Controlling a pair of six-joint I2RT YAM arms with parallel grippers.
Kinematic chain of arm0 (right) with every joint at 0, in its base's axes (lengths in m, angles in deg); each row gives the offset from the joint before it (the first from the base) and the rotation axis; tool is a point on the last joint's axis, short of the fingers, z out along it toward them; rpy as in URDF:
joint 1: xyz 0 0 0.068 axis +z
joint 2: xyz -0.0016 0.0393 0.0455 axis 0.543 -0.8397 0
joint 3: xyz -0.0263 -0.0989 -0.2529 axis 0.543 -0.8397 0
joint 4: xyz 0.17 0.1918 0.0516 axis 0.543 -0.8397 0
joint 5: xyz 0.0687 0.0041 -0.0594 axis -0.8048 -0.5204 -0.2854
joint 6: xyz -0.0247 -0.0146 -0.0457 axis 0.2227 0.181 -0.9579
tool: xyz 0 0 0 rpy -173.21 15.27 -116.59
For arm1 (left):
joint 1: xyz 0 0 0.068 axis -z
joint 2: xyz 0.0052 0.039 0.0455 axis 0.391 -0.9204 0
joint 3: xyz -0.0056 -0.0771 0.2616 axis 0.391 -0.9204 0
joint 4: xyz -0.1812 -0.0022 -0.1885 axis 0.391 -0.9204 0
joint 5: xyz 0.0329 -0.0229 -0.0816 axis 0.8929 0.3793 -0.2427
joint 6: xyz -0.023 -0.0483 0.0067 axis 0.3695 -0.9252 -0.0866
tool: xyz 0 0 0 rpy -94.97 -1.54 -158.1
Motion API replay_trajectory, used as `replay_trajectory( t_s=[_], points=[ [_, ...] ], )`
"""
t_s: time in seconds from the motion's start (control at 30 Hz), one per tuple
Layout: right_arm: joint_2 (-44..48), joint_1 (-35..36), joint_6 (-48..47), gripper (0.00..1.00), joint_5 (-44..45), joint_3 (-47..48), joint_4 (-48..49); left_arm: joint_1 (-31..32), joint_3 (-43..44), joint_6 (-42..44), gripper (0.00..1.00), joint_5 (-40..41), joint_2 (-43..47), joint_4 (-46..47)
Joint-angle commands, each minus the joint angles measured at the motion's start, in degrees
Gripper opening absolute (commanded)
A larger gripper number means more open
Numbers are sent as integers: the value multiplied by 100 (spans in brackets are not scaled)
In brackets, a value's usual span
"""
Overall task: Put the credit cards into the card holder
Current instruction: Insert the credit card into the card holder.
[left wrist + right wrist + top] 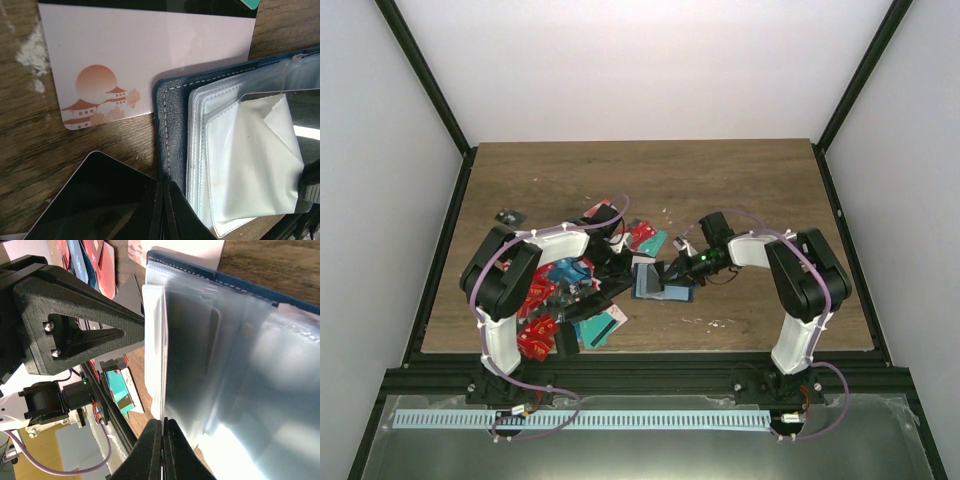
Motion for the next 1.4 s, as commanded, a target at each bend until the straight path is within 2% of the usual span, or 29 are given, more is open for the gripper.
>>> replay_trajectory(
  t_s=[0.0,0.23,0.5,0.87,1.37],
  points=[
    [232,-104,-42,1,9,56,-142,37,-99,44,4,133,12,42],
    [420,-141,502,1,19,99,400,44,-122,42,4,92,19,59],
    [373,-174,-29,1,246,126,-181,40,-129,37,4,83,37,63],
    [700,-182,-170,1,218,-224,-291,45,-224,24,4,56,82,140],
    [270,-113,183,1,-514,-395,433,44,-247,33,4,-38,79,175]
  ],
)
